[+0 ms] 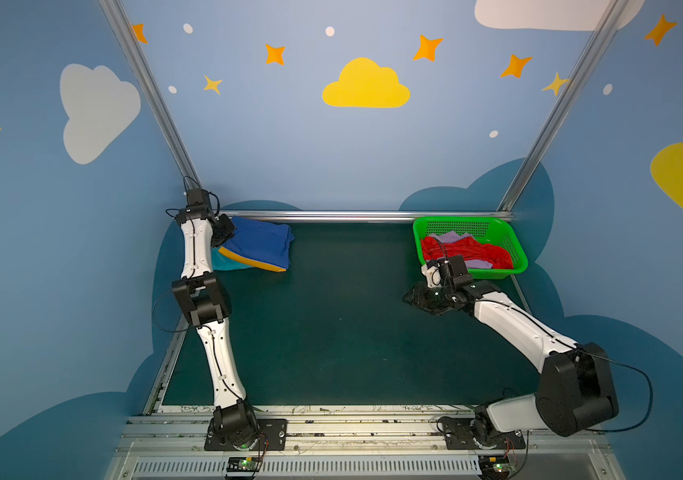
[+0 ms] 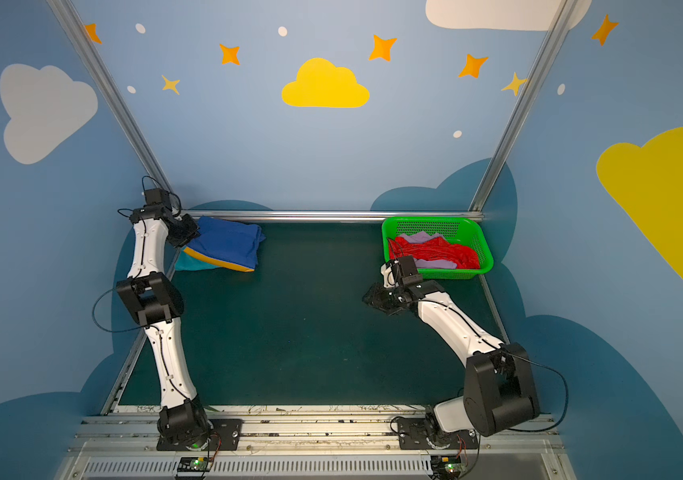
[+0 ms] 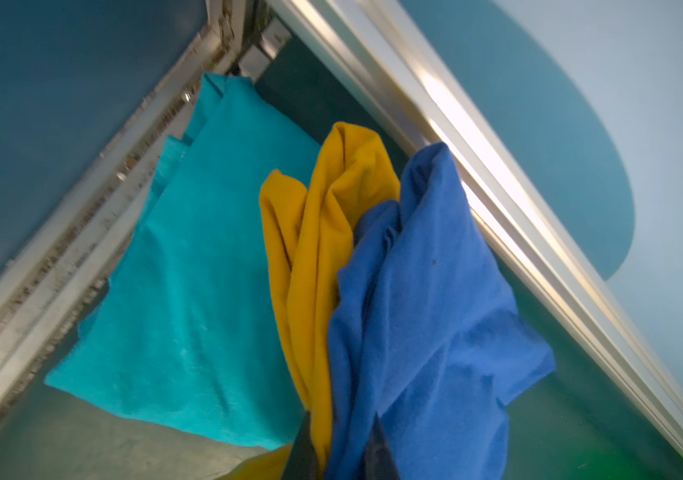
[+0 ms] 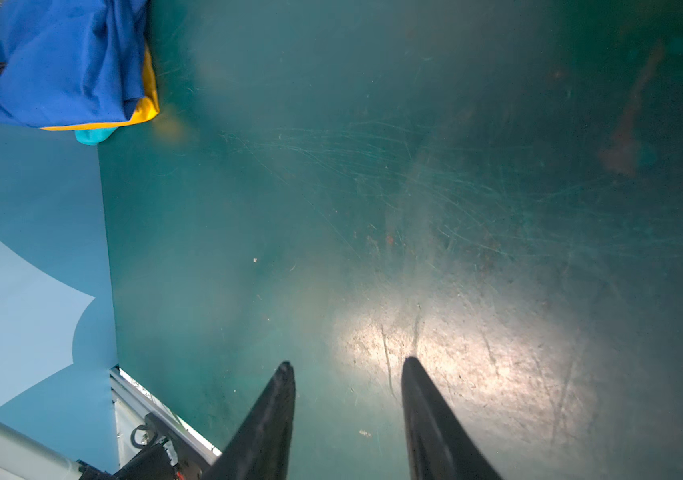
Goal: Fold and stack the t-shirts
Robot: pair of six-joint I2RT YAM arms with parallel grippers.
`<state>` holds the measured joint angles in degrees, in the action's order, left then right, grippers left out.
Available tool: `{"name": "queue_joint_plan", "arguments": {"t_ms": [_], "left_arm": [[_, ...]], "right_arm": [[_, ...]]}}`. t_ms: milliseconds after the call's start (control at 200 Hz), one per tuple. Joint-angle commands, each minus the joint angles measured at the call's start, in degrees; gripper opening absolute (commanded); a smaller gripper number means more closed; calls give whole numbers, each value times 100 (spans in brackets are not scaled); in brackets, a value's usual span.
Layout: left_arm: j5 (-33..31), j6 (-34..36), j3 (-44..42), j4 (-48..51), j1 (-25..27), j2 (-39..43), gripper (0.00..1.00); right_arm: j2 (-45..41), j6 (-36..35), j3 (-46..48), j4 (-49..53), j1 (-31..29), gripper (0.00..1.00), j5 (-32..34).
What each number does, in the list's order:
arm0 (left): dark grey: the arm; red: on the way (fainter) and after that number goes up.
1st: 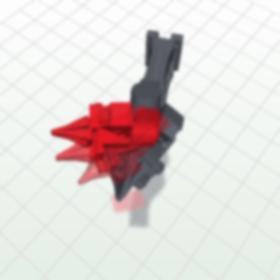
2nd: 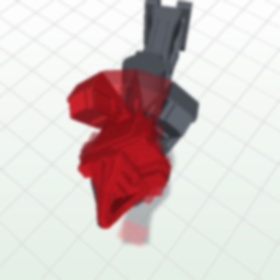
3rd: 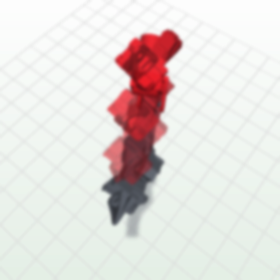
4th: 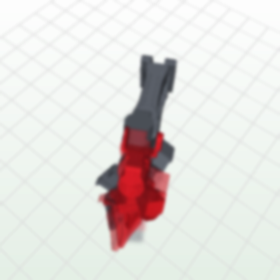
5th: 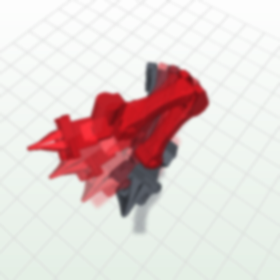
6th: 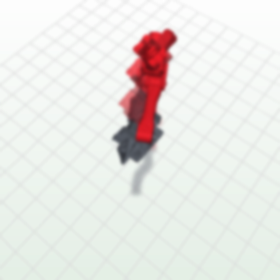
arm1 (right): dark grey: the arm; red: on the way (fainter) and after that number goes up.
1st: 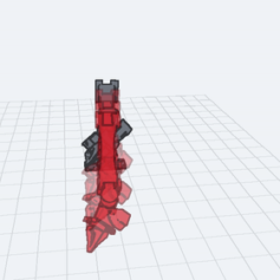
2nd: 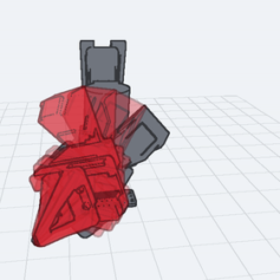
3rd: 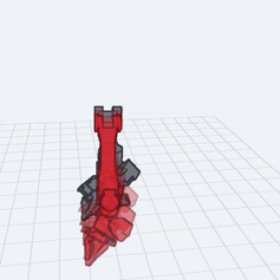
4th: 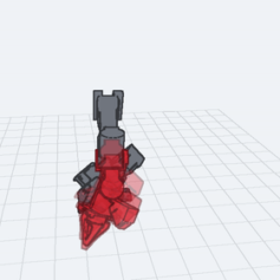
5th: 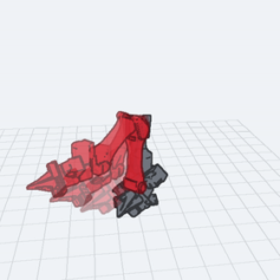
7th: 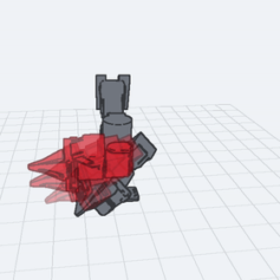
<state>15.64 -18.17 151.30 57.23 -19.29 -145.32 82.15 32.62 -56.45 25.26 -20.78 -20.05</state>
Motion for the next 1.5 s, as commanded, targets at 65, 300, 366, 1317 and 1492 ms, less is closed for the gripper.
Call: {"name": "queue_joint_plan", "arguments": {"t_ms": [65, 300, 366, 1317, 1492], "left_arm": [[75, 288, 146, -60, -51, 118, 4], [-316, 158, -440, -419, -278, 26, 4], [-142, 49, -297, -437, -383, -25, 4], [-30, 55, 648, -300, -384, 294, 4], [-641, 231, 295, -365, -549, 165, 5]], "right_arm": [[152, 200, 80, -261, -14, 42, -183], [126, 47, 17, -67, 5, 43, -45], [147, 34, 37, -71, 12, 42, -25], [534, 155, 68, -305, 12, 41, -235], [574, 174, 103, -325, 3, 41, -254]]}}
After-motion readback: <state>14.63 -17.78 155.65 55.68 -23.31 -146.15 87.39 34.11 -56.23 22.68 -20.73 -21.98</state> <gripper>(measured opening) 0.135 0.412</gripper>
